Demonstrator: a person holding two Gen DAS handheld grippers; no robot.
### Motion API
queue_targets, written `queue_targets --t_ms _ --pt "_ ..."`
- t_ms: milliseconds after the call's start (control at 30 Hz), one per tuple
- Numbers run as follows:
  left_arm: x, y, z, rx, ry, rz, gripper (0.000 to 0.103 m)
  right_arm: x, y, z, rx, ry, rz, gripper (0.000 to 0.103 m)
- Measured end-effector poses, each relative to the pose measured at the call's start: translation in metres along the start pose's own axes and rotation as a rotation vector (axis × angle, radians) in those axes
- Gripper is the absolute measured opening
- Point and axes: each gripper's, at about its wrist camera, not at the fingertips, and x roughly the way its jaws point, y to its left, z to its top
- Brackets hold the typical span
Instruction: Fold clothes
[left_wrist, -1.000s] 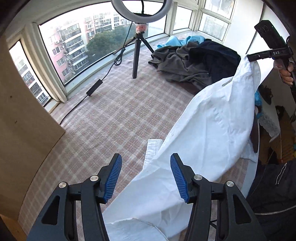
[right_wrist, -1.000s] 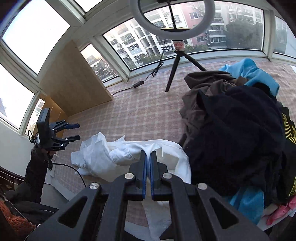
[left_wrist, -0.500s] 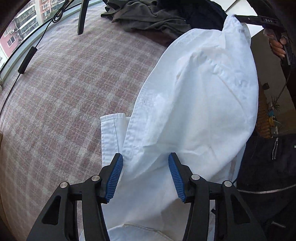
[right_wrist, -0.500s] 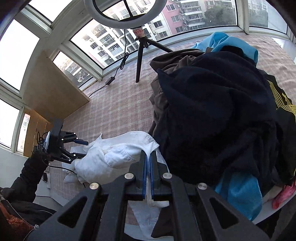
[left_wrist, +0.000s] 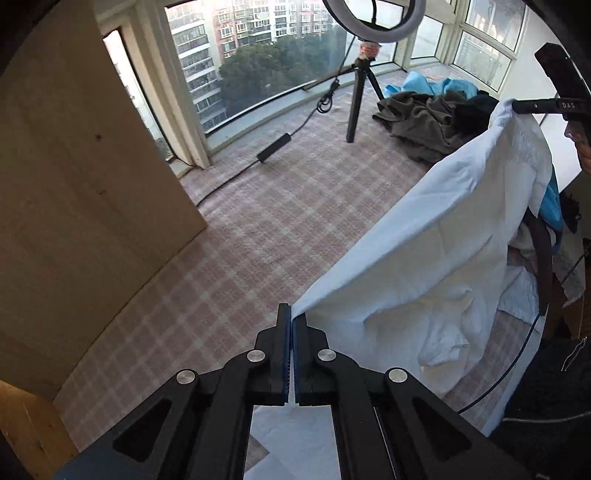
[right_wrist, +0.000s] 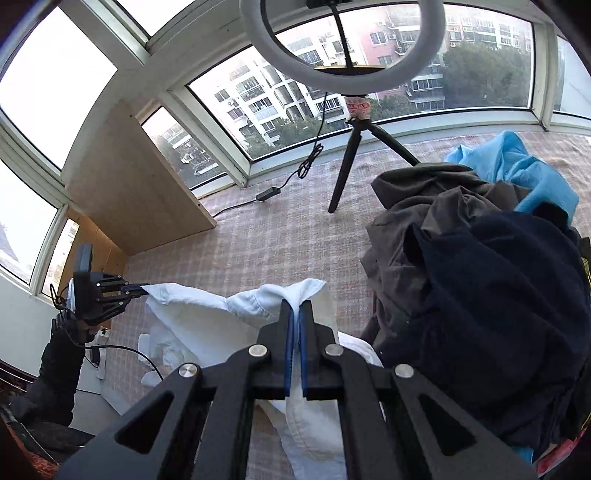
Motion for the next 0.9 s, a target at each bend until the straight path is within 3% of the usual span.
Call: queue_targets --t_ms 100,200,333,367,467,600,700,800,900 --pt "-0.032 0.008 -0.006 -0.022 -0.048 0.028 0.000 0.019 0.023 0.029 -0.073 -0.013 -0.028 0.003" --pt "-0.038 -0.026 -0.033 0.009 -0.039 0.023 0.000 0.027 0.030 0.055 -0.091 -0.033 -0.040 0.003" --pt "0.015 -0.105 -0.067 0.032 0.050 -0.082 0.011 0.039 0.023 0.078 -0.067 -0.017 -0.033 0.003" --pt "0.032 -0.128 -0.073 0.062 0.089 -0.082 0.022 0.044 0.020 0.080 -0.065 -0.005 -0.043 0.003" --pt "0.059 -0.184 -0.083 0.113 0.129 -0.107 0.023 0.057 0.010 0.081 -0.054 0.034 -0.063 0.003" --pt "0.066 -0.242 -0.061 0.167 0.078 -0.172 0.027 0.064 0.000 0.079 -0.047 0.059 -0.054 0.003" --pt "0.078 -0.283 -0.037 0.274 0.006 -0.100 0.041 0.065 -0.008 0.078 -0.031 0.066 -0.031 0.003" --pt "0.101 -0.303 -0.005 0.297 -0.061 -0.053 0.044 0.063 -0.013 0.080 -0.019 0.070 -0.007 0.003" --pt "0.137 -0.316 0.018 0.339 -0.074 0.023 0.045 0.061 -0.015 0.081 -0.017 0.072 0.011 0.003"
